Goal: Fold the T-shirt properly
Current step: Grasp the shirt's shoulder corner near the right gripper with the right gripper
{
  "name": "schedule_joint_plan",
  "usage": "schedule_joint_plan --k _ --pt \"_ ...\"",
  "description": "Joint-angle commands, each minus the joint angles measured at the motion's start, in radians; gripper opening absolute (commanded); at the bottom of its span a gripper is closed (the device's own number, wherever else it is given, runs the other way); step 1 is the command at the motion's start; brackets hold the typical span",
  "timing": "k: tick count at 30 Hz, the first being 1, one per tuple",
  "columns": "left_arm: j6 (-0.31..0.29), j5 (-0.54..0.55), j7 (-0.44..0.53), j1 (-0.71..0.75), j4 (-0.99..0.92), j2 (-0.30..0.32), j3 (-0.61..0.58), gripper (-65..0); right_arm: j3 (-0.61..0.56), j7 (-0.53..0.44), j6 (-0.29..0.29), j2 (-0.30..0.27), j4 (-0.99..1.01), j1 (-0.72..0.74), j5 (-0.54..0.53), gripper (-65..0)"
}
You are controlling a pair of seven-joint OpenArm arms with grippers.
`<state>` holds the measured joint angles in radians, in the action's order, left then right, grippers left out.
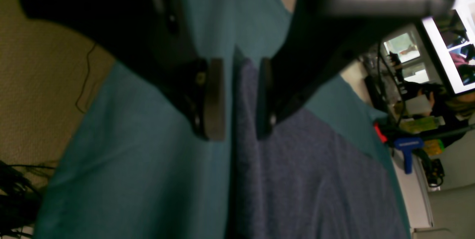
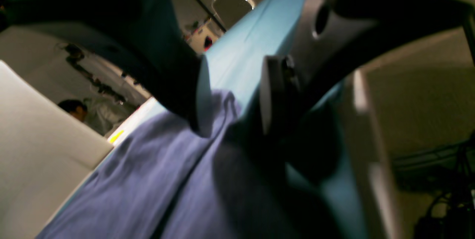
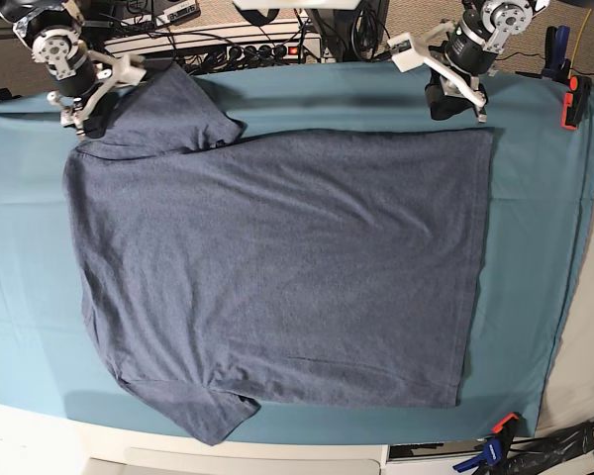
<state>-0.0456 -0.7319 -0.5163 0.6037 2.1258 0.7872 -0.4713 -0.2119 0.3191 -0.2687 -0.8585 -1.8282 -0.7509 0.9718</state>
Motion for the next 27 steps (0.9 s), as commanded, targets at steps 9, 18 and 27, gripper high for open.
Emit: schedule_joint_plan --k 9,18,27 --pt "0.016 -0.008 0.007 0.006 0.014 0.011 0.003 -48.6 -0.030 -0.107 -0.048 0.002 -0.056 -0.017 -0.058 -41.4" --pt "0.022 -0.008 0.008 0.005 0.014 0.011 0.003 -48.6 -0.030 -0.109 -0.048 0.002 -0.056 -0.017 -0.059 -44.2" --pt "0.022 -0.008 0.008 0.005 0.014 0.011 0.003 -48.6 -0.030 -0.101 -0.049 0.002 -0.058 -0.019 -0.058 -57.7"
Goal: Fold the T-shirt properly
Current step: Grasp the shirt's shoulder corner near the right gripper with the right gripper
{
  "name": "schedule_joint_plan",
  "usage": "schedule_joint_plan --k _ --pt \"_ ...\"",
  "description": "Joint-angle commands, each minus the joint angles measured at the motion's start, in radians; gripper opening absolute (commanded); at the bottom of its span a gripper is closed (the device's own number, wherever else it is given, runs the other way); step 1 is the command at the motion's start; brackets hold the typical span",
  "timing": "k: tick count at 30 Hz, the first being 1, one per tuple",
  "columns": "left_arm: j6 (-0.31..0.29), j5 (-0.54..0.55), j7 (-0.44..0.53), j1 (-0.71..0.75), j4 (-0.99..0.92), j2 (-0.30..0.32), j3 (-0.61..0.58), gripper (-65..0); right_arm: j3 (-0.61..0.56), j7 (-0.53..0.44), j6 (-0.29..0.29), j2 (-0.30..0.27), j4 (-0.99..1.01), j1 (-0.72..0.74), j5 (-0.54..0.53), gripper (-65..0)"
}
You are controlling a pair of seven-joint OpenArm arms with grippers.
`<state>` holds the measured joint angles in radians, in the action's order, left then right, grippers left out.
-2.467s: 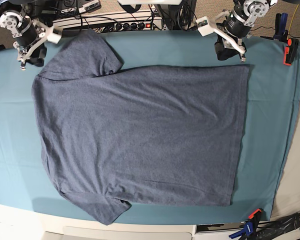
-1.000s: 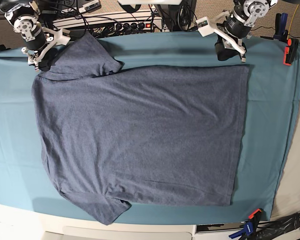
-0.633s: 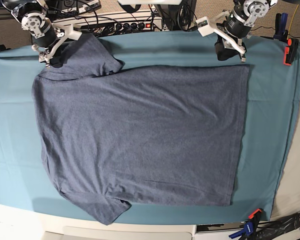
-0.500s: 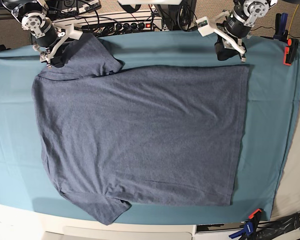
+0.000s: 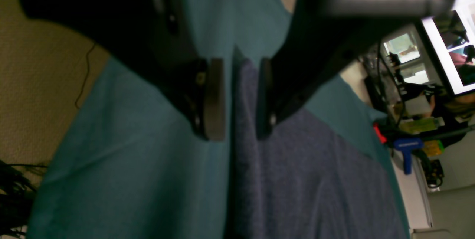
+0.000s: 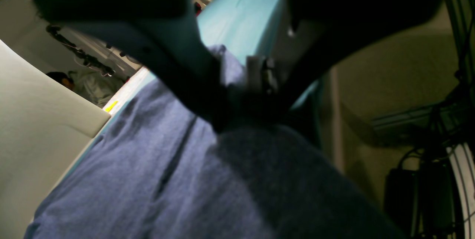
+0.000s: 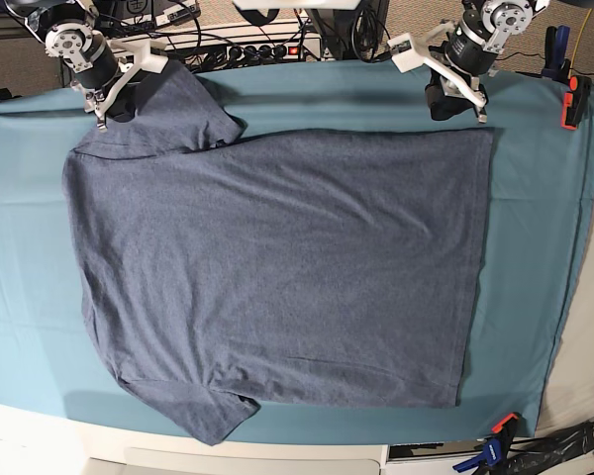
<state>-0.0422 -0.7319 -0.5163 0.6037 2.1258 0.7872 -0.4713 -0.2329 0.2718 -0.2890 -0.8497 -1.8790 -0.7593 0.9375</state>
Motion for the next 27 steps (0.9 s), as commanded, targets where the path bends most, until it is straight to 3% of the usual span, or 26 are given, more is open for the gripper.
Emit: schedule_joint_plan --k 1,9,24,27 --pt "0.019 -0.008 0.008 0.005 0.014 0.011 0.003 -48.6 -0.009 -0.050 -0.029 -0.006 -0.012 -0.011 -0.024 -57.8" --pt "0.019 -0.007 0.008 0.005 0.014 0.011 0.003 -48.6 -0.009 -0.001 -0.029 -0.006 -0.138 -0.011 -0.079 -64.6" --pt "0.019 -0.007 0.008 0.006 0.014 0.011 0.003 -48.6 -0.008 0.053 -0.025 -0.006 -0.190 -0.011 -0.084 -65.0" --pt "0.019 -0.007 0.008 0.005 0.014 0.011 0.003 -48.6 -0.008 0.075 -0.001 -0.006 -0.190 -0.011 -0.084 -65.0"
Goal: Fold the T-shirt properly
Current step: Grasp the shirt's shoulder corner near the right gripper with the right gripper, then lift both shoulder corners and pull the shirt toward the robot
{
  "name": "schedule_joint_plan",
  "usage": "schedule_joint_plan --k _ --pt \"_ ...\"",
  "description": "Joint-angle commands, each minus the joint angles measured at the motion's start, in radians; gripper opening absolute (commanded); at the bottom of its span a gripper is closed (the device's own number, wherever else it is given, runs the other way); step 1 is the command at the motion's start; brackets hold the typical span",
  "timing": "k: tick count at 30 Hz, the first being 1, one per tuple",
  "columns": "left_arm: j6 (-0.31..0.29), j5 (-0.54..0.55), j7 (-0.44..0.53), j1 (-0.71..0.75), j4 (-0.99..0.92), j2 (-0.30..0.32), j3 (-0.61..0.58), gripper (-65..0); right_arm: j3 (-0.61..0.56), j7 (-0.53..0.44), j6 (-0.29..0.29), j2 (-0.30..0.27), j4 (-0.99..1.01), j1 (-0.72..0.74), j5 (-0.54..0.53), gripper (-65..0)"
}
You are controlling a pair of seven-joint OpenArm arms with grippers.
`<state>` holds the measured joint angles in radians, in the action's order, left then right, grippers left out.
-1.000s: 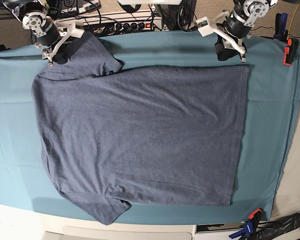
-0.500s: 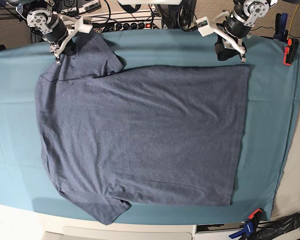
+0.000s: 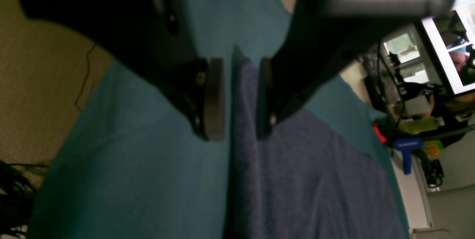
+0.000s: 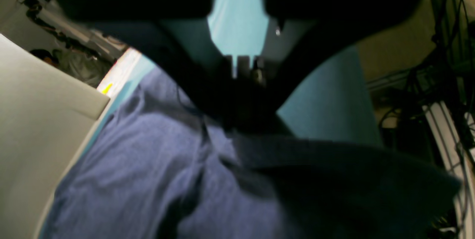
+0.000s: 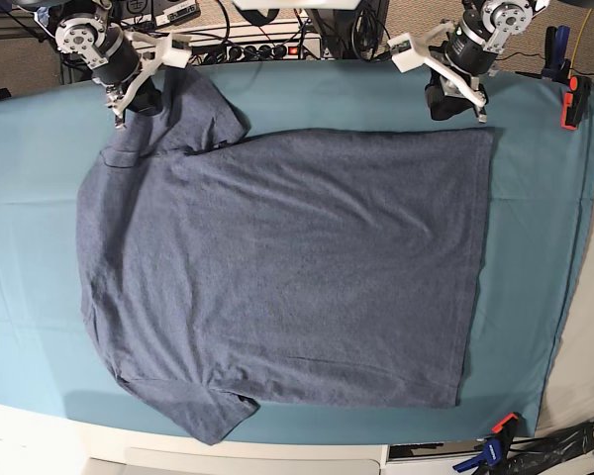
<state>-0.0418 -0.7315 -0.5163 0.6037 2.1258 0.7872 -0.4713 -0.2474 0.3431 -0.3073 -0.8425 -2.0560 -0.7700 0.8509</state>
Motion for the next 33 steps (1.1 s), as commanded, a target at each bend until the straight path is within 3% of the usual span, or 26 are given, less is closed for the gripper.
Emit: schedule_joint_plan --k 1,6,16,28,30,33 --pt "0.018 -0.008 0.008 0.005 0.014 0.011 0.003 -48.6 0.006 0.006 0.022 -0.013 -0.013 0.000 0.003 -65.0" --pt "0.018 -0.008 0.009 -0.021 -0.014 0.011 0.003 -48.6 0.006 0.006 0.023 -0.013 -0.013 0.000 0.003 -65.0" --pt "0.018 0.008 0.030 -0.146 -0.261 0.011 0.003 -46.0 0.006 0.008 0.023 0.017 -0.013 0.000 0.006 -65.0" --pt "0.015 0.076 0.045 -0.211 -0.279 0.012 0.003 -45.7 0.006 0.008 0.023 0.020 -0.013 0.000 0.006 -65.0" --pt "0.015 0.078 0.046 -0.211 -0.279 0.011 0.003 -49.3 0.006 0.008 0.023 0.020 -0.013 0.000 0.006 -65.0" --pt "0.015 0.078 0.046 -0.211 -0.279 0.011 0.003 -65.0 0.006 0.009 0.023 0.020 -0.013 0.000 0.006 -65.0"
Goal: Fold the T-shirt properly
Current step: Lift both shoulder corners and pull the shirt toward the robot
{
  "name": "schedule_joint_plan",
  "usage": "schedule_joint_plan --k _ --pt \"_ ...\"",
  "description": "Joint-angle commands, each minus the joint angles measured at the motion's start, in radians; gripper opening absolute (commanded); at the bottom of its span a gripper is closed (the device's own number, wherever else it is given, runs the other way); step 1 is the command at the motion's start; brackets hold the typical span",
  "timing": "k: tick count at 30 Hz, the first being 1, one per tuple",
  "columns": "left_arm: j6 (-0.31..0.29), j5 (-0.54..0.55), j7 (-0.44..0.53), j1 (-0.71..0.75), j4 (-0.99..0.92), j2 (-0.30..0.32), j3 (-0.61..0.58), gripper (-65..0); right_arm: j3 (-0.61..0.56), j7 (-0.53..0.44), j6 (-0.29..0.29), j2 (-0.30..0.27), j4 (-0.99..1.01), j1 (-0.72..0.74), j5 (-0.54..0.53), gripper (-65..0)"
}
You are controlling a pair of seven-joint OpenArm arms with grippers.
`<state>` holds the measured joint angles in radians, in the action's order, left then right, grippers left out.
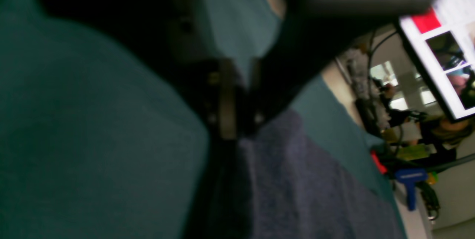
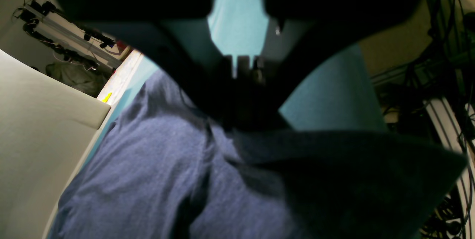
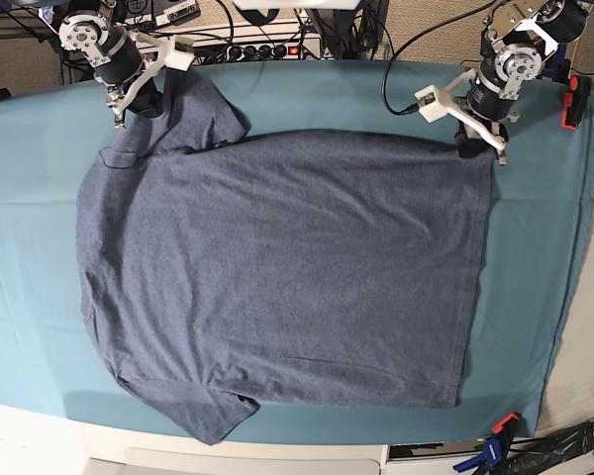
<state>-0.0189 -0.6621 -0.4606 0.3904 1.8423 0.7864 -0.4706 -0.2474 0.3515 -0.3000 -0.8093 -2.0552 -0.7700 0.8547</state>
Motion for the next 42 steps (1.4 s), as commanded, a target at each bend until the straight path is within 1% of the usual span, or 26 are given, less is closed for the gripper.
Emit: schedule_joint_plan --k 1,3,9,12,14,17,19,26,31,37,42 --pt "-0.008 0.009 -0.010 0.003 0.004 0.012 0.002 -65.0 0.006 0.001 0.016 -0.013 -0.013 0.000 0.002 -65.0" --pt "0.000 0.009 -0.010 0.003 0.004 0.013 0.002 -65.0 0.006 0.005 0.016 -0.013 -0.013 0.000 0.002 -65.0" --pt "0.058 0.010 -0.018 0.004 0.017 0.020 0.002 -65.0 0.006 0.029 0.016 -0.014 -0.014 0.000 -0.002 -65.0" --pt "0.091 0.013 -0.029 0.013 0.049 0.048 0.002 -65.0 0.007 0.082 0.021 -0.017 -0.027 0.000 -0.013 -65.0" --pt "0.105 0.013 -0.057 0.021 0.080 0.072 0.002 -65.0 0.007 0.089 0.021 -0.019 -0.045 -0.002 -0.023 -65.0" --pt "0.135 0.012 -0.071 0.048 0.123 0.103 0.002 -65.0 0.007 0.092 0.022 -0.019 -0.080 -0.022 -0.024 -65.0" --pt "0.135 0.012 -0.071 0.066 0.143 0.111 0.002 -65.0 0.007 0.097 0.022 -0.018 -0.100 -0.039 -0.024 -65.0" --pt "0.135 0.008 -0.084 0.100 0.174 0.112 0.002 -65.0 0.018 0.117 0.022 -0.019 -0.117 -0.116 0.000 -65.0" --pt "0.135 0.009 -0.094 0.100 0.175 0.117 0.002 -65.0 0.085 0.117 0.022 -0.019 -0.117 -0.190 -0.001 -65.0" --pt "0.135 0.008 -0.109 0.131 0.186 0.161 0.002 -65.0 0.175 0.114 0.022 -0.019 -0.118 -0.272 -0.001 -65.0" --pt "0.135 0.008 -0.123 0.176 0.218 0.172 0.002 -65.0 0.190 0.113 0.021 -0.019 -0.118 -0.311 -0.002 -65.0"
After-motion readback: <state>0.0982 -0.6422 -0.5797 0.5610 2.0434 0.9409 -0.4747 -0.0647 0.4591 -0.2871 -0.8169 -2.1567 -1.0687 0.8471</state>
